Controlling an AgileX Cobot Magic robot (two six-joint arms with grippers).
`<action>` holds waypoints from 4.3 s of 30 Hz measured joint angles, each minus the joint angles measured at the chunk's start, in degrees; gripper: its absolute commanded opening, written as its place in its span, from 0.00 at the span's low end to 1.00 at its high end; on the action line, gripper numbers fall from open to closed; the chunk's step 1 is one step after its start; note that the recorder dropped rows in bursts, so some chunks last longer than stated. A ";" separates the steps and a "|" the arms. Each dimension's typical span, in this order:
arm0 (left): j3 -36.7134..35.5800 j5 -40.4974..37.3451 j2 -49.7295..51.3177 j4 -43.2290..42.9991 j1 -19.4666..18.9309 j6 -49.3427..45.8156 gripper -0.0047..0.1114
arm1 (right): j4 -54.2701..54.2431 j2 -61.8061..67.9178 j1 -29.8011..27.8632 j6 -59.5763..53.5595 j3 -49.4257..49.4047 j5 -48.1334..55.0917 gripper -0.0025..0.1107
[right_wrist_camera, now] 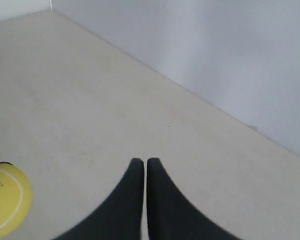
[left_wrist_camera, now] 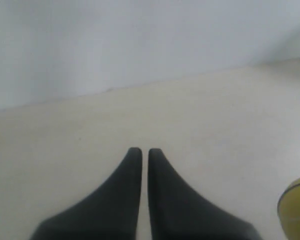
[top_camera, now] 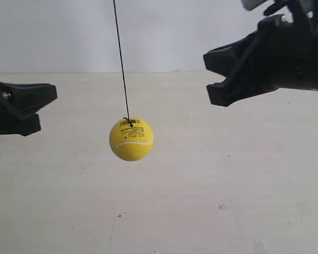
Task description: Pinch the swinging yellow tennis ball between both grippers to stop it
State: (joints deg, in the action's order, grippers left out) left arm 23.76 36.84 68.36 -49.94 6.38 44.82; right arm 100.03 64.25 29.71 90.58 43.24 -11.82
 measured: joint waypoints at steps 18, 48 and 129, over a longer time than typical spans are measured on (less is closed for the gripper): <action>-12.92 -7.12 -56.88 6.45 0.00 4.93 0.08 | -0.10 -45.53 0.00 11.05 -16.36 0.50 0.02; -12.92 -11.01 -65.89 6.24 0.00 10.42 0.08 | -0.02 -54.01 0.00 15.10 -16.50 -6.27 0.02; -23.58 -54.46 -68.22 39.89 -0.39 -14.71 0.08 | -0.02 -54.01 0.00 15.46 -16.50 -6.46 0.02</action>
State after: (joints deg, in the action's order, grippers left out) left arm 0.18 -17.61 0.14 -10.05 5.99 30.11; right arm 100.01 10.23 29.71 106.03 26.74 -18.28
